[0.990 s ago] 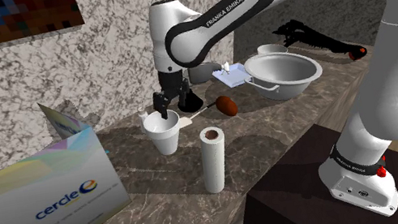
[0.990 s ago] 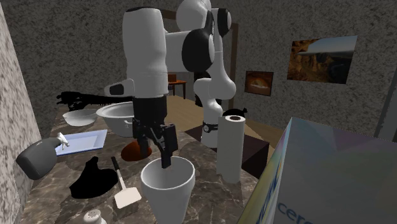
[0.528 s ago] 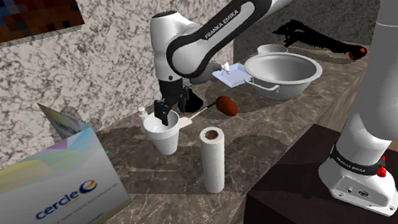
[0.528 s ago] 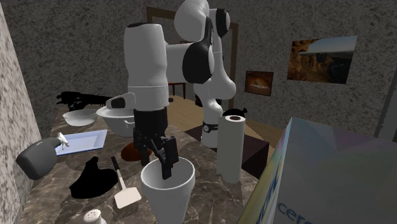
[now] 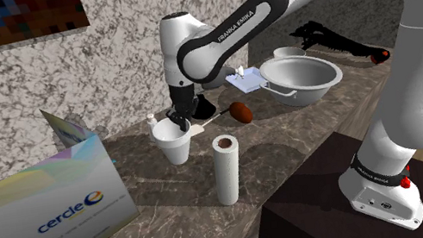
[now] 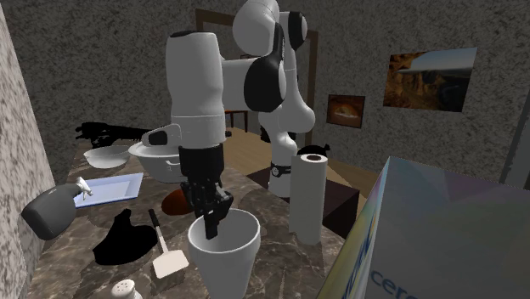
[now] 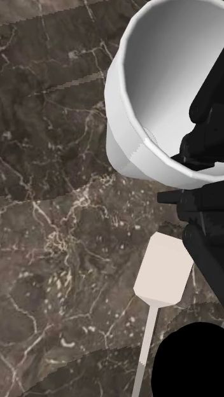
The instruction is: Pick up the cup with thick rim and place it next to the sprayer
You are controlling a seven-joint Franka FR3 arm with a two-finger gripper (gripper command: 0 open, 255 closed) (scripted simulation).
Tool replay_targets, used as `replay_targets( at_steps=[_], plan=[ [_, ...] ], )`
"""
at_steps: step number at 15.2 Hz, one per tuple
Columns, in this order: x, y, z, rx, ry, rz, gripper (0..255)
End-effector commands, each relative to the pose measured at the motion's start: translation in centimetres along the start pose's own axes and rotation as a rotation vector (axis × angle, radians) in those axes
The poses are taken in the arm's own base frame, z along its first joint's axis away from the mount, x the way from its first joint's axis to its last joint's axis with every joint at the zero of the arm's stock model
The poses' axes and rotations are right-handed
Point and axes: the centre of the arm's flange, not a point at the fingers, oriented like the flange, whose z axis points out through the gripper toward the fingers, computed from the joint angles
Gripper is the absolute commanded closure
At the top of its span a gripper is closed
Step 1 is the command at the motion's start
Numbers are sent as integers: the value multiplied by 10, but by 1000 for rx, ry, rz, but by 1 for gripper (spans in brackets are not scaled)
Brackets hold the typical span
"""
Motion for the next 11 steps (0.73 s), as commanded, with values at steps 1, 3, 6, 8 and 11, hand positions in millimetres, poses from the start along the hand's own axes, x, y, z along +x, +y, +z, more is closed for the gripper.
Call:
replay_targets(
  at_steps=[1,3,6,8,11],
  plan=[
    [0,0,0,0,0,0,255],
    [0,0,0,0,0,0,255],
    [0,0,0,0,0,0,255],
    [0,0,-5,0,0,0,255],
    [1,-1,-21,0,0,0,255]
  ],
)
